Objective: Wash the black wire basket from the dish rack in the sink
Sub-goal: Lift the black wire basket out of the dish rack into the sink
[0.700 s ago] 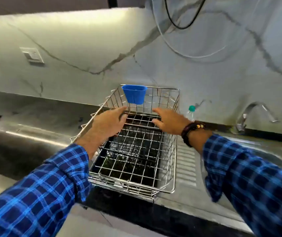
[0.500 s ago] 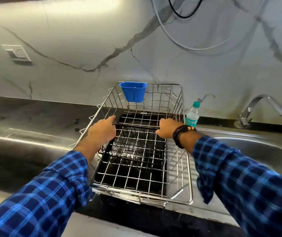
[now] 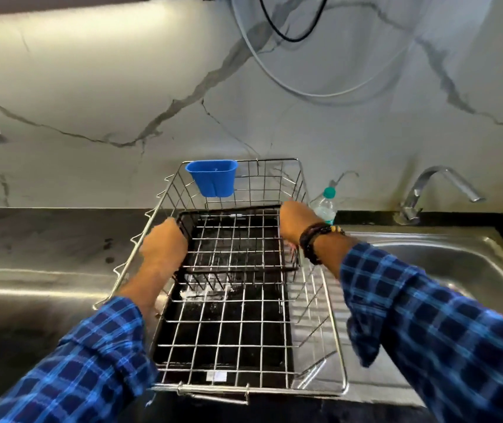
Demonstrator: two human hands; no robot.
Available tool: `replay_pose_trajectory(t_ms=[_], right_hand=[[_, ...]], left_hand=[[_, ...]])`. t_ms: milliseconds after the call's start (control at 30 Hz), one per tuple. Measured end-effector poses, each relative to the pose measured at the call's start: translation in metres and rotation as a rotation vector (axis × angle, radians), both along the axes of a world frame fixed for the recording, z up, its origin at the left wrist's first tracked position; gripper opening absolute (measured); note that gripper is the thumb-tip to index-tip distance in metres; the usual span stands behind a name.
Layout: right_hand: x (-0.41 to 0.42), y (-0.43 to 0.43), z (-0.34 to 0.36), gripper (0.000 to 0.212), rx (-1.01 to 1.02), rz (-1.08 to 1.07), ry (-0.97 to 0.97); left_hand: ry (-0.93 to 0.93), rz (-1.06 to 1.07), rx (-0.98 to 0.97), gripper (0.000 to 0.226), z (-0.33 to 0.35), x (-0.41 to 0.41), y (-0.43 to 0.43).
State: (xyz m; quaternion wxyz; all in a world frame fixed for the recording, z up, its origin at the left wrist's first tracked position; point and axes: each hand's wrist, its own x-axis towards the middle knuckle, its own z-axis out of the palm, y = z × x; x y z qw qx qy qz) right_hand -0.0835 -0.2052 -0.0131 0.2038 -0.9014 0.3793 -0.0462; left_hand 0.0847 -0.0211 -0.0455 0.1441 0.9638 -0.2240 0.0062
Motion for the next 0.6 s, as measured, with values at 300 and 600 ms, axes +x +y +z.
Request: replay_pose_trajectory(t_ms=[300,600], right_hand=[[-0.070,-0.089,0.085,0.011,-0.056,-0.013,-0.221],[-0.236,-0.231,0.055,0.018,0.096,-0.100,-0.182]], left_hand=[[-0.163,-0.030,-0.069,0.030,0.086,-0.031,-0.075],[-0.086,-0.152,0.046,0.025,0.060,-0.176,-0.227]])
